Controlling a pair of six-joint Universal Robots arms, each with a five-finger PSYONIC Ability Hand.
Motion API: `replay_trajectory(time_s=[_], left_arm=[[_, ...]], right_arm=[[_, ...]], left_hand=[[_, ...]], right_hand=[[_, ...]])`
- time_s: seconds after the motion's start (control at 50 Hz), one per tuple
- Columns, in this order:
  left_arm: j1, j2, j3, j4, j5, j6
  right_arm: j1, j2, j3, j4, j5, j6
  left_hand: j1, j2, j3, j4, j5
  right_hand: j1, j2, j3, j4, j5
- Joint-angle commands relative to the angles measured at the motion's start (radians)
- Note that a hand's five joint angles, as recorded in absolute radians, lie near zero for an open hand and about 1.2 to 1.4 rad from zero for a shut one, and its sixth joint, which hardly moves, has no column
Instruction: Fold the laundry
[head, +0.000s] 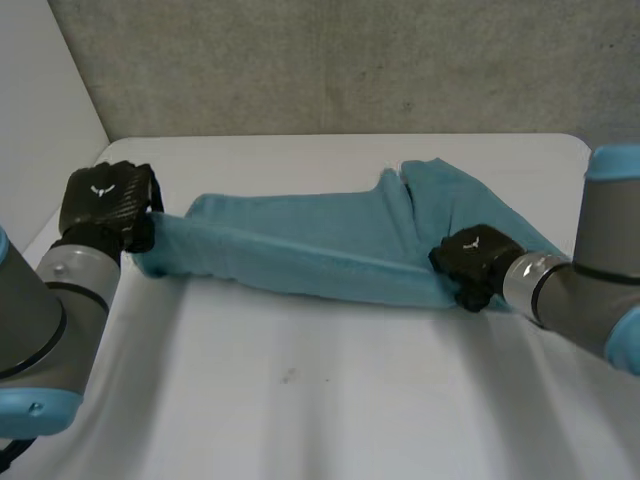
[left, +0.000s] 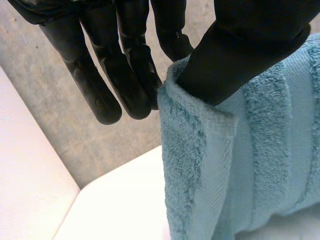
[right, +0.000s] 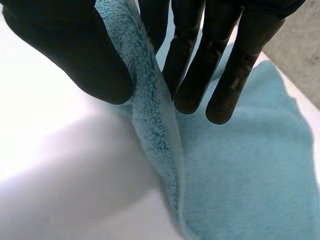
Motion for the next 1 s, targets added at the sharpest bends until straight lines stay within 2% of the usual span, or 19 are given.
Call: replay_trajectory(time_s=[0.02,0.16,0.24,0.26,0.28,0.3,0.34,0.38,0.5,0.72,0.82,0.96,1.0], left_arm=[[0.04,0.067,-0.032,-0.007,0.011,-0.002],[0.058,0.174,-0.071,-0.006,0.029,-0.003],[0.067,0.213,-0.076,-0.009,0.049,-0.003],[0.067,0.231,-0.076,-0.01,0.054,-0.005],[0.067,0.248,-0.076,-0.012,0.058,-0.005],[0.067,0.248,-0.076,-0.012,0.058,-0.005],[0.067,0.268,-0.071,-0.015,0.058,-0.005],[0.067,0.315,-0.065,-0.03,0.061,-0.005],[0.063,0.372,-0.039,-0.052,0.064,-0.005],[0.017,0.4,0.12,-0.111,0.103,-0.009],[-0.046,0.397,0.211,-0.127,0.098,-0.009],[-0.074,0.402,0.255,-0.141,0.093,-0.009],[-0.078,0.402,0.272,-0.15,0.093,-0.012]], right_arm=[[-0.006,-0.116,0.088,-0.083,-0.008,0.192],[-0.006,-0.204,0.181,-0.085,-0.051,0.211],[-0.006,-0.224,0.211,-0.088,-0.045,0.216],[-0.012,-0.241,0.226,-0.1,-0.045,0.223],[-0.034,-0.255,0.243,-0.115,-0.04,0.223],[-0.035,-0.255,0.243,-0.115,-0.04,0.223],[-0.123,-0.275,0.264,-0.169,-0.039,0.226],[-0.163,-0.284,0.269,-0.192,-0.04,0.226],[-0.269,-0.281,0.27,-0.2,-0.057,0.216],[-0.276,-0.212,0.346,-0.198,-0.115,0.245],[-0.272,-0.15,0.341,-0.242,-0.125,0.373],[-0.272,-0.115,0.32,-0.352,-0.126,0.466],[-0.26,-0.043,0.284,-0.358,-0.123,0.49]], left_hand=[[0.193,0.178,0.179,0.179,0.183],[0.193,0.178,0.179,0.179,0.183],[0.193,0.178,0.179,0.179,0.183],[0.193,0.178,0.179,0.179,0.183],[0.193,0.178,0.179,0.179,0.183],[0.193,0.178,0.179,0.179,0.183],[0.193,0.178,0.179,0.179,0.183],[0.193,0.178,0.179,0.179,0.183],[0.193,0.178,0.179,0.179,0.183],[0.193,0.178,0.179,0.179,0.183],[0.193,0.178,0.179,0.179,0.183],[0.193,0.178,0.179,0.179,0.183],[0.193,0.178,0.179,0.179,0.183]], right_hand=[[0.421,0.213,0.208,0.204,0.231],[0.421,0.213,0.208,0.204,0.231],[0.381,0.173,0.168,0.164,0.191],[-0.078,-0.286,-0.292,-0.295,-0.268],[-0.347,-0.555,-0.561,-0.564,-0.537],[-0.35,-0.558,-0.563,-0.567,-0.54],[-0.59,-0.798,-0.803,-0.806,-0.779],[-0.658,-0.866,-0.871,-0.875,-0.848],[-0.743,-0.951,-0.956,-0.96,-0.933],[-0.801,-1.009,-1.014,-1.018,-0.991],[-0.726,-0.934,-0.939,-0.943,-0.916],[-0.544,-0.752,-0.757,-0.761,-0.734],[-0.515,-0.723,-0.728,-0.732,-0.705]])
